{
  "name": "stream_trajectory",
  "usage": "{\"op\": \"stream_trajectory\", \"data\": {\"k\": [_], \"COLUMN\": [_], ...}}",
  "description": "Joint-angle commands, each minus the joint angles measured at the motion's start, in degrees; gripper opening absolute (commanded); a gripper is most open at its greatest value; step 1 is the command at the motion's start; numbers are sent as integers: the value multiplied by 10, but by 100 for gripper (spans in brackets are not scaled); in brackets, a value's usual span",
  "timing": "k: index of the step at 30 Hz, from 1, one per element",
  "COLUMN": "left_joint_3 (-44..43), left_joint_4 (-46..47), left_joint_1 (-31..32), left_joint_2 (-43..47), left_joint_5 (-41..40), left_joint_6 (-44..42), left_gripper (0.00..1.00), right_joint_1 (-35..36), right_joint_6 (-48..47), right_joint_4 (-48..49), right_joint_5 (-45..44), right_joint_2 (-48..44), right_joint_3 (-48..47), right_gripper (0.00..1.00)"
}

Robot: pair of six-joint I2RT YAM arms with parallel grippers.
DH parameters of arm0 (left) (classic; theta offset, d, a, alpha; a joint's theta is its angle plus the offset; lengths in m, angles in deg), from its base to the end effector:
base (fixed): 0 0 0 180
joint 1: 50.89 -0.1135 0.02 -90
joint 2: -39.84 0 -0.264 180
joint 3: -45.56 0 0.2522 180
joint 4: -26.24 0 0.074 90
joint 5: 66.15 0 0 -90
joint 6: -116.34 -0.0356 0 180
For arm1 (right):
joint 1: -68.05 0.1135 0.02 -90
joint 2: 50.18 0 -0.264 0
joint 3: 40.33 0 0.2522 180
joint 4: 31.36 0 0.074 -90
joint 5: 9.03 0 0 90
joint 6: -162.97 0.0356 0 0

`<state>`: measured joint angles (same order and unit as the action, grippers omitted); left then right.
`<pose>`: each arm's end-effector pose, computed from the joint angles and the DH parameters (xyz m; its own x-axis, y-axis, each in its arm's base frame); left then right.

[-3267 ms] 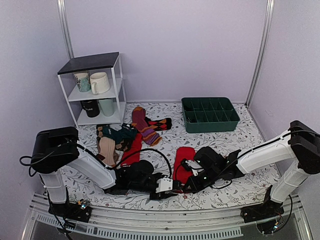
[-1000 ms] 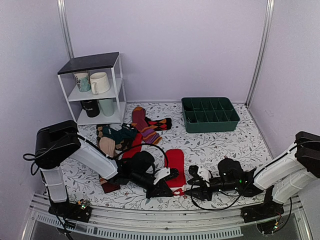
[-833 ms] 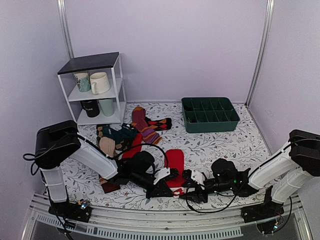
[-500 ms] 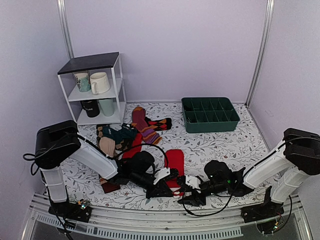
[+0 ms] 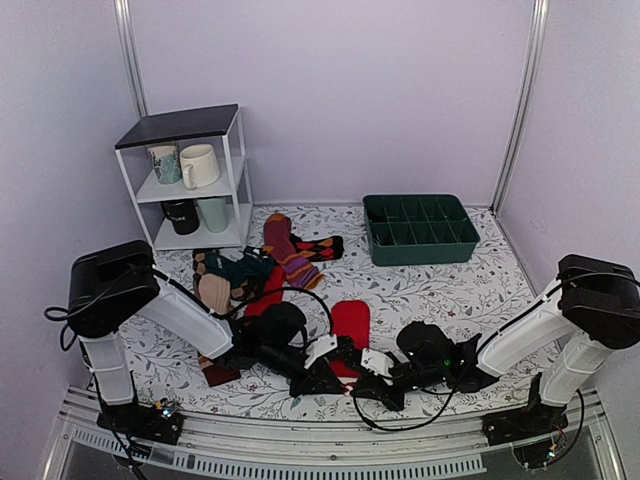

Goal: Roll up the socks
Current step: Roll a pair of socks at the center of the board.

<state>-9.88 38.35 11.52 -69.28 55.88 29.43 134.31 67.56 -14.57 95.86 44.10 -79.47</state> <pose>0.1379 -0.3046 0.0906 -0.3573 0.5850 -0.7281 0.9172 0.0726 -0.3917 0.0999 0.2498 0.1026 -0.1576 -0.5847 -0.7958 -0.9850 0.1501 0.0848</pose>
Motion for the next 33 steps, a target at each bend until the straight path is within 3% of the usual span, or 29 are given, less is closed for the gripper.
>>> {"op": "stream_trajectory", "data": {"k": [1, 7, 11, 20, 33], "left_joint_3": [45, 135, 173, 122, 98], "left_joint_4": [-32, 60, 108, 95, 206], "left_joint_1": [3, 27, 63, 125, 143], "left_joint_2": [45, 175, 211, 142, 62], "left_joint_5": [-82, -213, -229, -242, -341], "left_joint_6": [-27, -110, -204, -278, -318], "left_gripper": [9, 25, 28, 31, 39], "right_joint_1": [1, -36, -74, -150, -153], "right_joint_6": [100, 186, 241, 341, 341], "right_joint_4": [-69, -74, -78, -123, -149], "right_joint_5": [-6, 83, 156, 298, 311], "right_joint_2": [22, 16, 40, 105, 118], "right_joint_3": [1, 11, 8, -38, -45], "right_gripper": [0, 0, 0, 0, 0]}}
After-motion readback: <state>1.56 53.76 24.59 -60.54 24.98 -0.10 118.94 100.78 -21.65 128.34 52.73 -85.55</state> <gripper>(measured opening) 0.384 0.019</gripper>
